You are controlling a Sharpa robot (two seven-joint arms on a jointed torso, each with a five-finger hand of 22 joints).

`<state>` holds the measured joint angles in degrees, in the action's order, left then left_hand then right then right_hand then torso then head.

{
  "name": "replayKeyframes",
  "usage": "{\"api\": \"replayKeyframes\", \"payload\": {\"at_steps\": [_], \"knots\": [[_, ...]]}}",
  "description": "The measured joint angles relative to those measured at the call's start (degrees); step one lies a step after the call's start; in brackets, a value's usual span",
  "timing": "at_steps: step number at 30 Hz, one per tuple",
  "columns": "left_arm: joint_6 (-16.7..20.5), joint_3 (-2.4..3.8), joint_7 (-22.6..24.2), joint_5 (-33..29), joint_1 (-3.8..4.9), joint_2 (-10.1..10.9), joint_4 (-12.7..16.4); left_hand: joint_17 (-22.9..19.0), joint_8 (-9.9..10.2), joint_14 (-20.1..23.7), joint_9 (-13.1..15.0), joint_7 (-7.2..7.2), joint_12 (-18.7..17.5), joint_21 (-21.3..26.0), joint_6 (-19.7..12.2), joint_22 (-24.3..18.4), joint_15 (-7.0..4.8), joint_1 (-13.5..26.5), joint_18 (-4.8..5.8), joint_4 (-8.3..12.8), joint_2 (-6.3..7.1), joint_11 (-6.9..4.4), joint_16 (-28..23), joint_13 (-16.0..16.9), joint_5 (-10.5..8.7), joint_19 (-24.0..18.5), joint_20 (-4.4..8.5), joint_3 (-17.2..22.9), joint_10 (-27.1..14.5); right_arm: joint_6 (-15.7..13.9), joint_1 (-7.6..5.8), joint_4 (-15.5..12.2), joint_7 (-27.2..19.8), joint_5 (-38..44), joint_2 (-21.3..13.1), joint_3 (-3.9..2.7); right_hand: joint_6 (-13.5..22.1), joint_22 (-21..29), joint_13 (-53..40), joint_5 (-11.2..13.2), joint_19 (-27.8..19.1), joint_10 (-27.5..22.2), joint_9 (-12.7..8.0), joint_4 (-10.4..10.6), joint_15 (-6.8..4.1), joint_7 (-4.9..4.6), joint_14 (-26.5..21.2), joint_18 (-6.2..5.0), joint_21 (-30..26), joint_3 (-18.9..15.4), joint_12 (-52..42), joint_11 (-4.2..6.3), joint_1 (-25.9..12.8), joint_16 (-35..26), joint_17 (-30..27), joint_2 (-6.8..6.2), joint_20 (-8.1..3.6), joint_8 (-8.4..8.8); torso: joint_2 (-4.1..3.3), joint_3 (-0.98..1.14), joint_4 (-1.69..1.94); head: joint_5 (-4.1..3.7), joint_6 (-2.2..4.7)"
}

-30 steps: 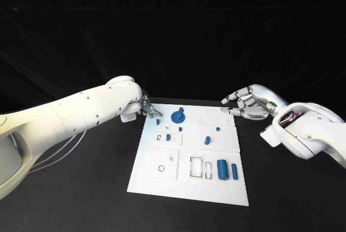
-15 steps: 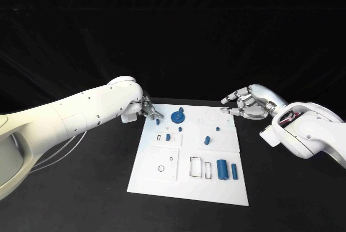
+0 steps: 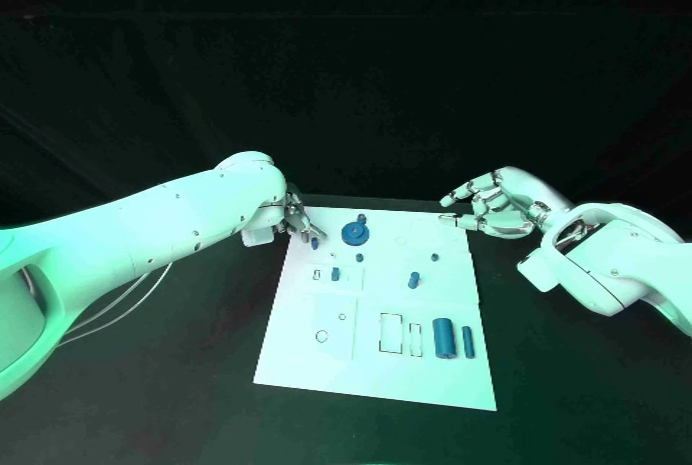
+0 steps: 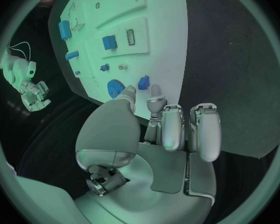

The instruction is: Assemble the parts on the task board

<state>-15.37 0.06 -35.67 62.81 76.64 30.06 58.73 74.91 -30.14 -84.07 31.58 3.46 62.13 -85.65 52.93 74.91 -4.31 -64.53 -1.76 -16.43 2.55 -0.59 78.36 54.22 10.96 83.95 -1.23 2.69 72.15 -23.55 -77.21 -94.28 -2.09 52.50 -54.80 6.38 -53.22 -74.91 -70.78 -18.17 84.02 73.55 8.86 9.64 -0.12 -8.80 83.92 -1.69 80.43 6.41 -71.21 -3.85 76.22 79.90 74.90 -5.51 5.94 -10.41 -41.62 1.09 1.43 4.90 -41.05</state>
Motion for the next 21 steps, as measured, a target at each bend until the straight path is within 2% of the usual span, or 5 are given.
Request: {"api": "replayKeyframes", "payload": {"at_steps": [7, 20, 21], "knots": [[-0.02, 0.00, 0.12, 0.02, 0.00, -0.01, 0.31, 0.00, 0.00, 0.00, -0.06, -0.01, 0.24, 0.00, 0.41, 0.00, 0.00, 0.02, 0.00, -0.16, 0.02, 0.00, 0.00, 0.14, 0.00, 0.00, 0.00, -0.16, 0.00, 0.01, 0.03, 0.14, 0.00, 0.00, 0.10, 0.00, 0.00, 0.00, 0.00, 0.00, 0.00, 0.00, 0.00, 0.00, 0.00, 0.00, 0.00, 0.00, 0.00, 0.00, 0.00, 0.00, 0.00, 0.00, 0.00, 0.00, 0.00, 0.00, 0.00, 0.00, -0.01, 0.07, -0.18], [-0.11, -0.01, 0.29, 0.02, -0.05, 0.04, 0.80, 0.01, 0.00, 0.00, -0.23, -0.21, 0.24, 0.00, 0.61, -0.01, 0.00, -1.09, -0.01, 0.01, -0.33, -0.20, 0.00, 0.20, 0.00, 0.00, 0.00, -0.32, 0.20, 0.02, 0.07, 0.26, 0.00, 0.00, 0.26, 0.00, 0.00, -0.02, -0.02, -0.15, 0.00, 0.00, -0.05, 0.00, 0.00, 0.00, 0.00, 0.00, 0.00, 0.00, 0.00, 0.00, 0.00, 0.00, 0.00, 0.00, 0.00, 0.01, 0.02, 0.03, -0.04, -0.07, 0.01], [-0.12, -0.01, 0.30, 0.02, -0.06, 0.05, 0.85, 0.03, 0.00, 0.00, -0.30, -0.21, 0.24, 0.00, 0.61, -0.01, 0.00, -1.44, 0.00, 0.01, -0.67, -0.20, 0.00, 0.20, 0.00, 0.00, 0.00, -0.32, 0.20, 0.02, 0.07, 0.27, 0.00, 0.00, 0.27, 0.00, 0.00, -0.04, -0.06, -0.26, 0.00, 0.00, -0.04, 0.00, 0.00, 0.00, 0.00, 0.00, 0.00, 0.00, 0.00, 0.00, 0.00, 0.00, 0.00, 0.00, 0.00, 0.01, 0.02, 0.03, -0.04, -0.10, 0.04]]}}
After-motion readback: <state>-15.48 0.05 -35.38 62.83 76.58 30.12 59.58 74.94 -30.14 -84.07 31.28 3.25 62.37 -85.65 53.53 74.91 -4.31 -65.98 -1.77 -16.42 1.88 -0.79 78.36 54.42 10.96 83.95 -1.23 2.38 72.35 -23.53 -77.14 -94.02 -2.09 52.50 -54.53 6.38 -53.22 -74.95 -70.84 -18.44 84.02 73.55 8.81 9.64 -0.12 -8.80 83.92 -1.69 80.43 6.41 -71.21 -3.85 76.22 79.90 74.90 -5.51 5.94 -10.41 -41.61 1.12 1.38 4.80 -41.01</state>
